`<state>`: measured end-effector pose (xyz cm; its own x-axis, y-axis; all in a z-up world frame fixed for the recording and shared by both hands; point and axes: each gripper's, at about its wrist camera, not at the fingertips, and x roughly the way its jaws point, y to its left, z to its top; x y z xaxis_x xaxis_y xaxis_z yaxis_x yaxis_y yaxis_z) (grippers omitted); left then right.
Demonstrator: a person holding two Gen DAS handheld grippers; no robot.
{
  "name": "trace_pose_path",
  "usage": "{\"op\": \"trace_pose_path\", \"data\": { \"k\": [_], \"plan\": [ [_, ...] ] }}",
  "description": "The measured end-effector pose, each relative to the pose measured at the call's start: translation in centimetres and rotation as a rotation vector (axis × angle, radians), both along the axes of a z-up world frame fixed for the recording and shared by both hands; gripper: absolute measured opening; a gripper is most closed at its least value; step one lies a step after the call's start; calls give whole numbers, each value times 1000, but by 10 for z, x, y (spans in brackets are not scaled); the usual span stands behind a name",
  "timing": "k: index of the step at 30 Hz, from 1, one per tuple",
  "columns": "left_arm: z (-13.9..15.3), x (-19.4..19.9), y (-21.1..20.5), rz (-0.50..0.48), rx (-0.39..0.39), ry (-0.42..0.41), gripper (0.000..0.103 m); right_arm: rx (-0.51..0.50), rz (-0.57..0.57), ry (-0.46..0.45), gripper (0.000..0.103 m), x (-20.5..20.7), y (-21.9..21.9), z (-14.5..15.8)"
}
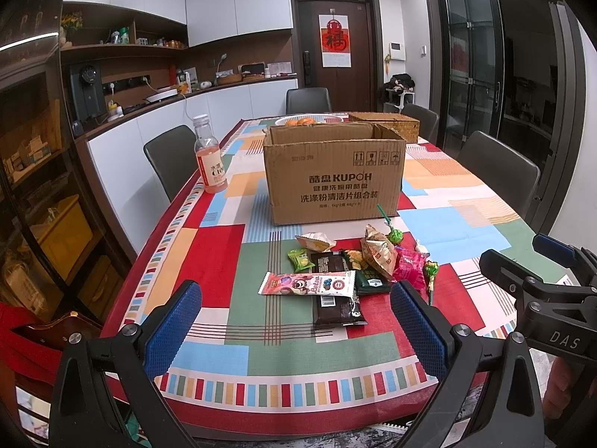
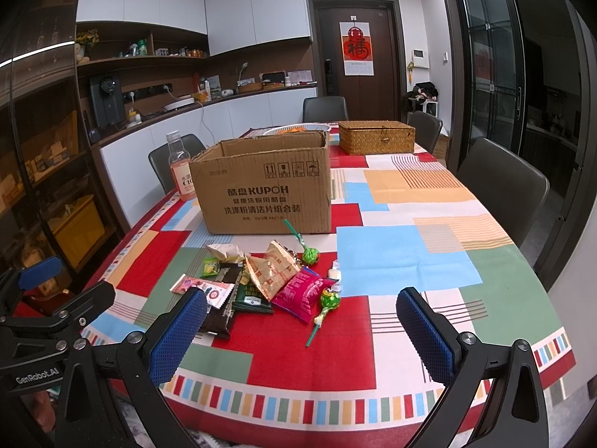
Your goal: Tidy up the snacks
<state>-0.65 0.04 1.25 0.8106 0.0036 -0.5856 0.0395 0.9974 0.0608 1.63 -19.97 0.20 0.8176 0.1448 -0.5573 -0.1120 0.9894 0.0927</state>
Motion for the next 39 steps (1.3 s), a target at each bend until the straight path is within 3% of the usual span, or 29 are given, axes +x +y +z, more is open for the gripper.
{"op": "trace_pose_path", "data": {
  "k": [17,23,27,39],
  "plan": [
    [-25,31,-5,-30,20,87,103,32,7,109,100,27,-5,-23],
    [-29,46,-14,-76,56,56,102,45,5,169,96,47,-8,-37],
    [-30,59,-25,-132,86,26,100,64,7,210,89,62,-12,-47],
    [-58,122,-52,-287,48,114,81,78,1,331,59,104,-20,-79]
  ]
}}
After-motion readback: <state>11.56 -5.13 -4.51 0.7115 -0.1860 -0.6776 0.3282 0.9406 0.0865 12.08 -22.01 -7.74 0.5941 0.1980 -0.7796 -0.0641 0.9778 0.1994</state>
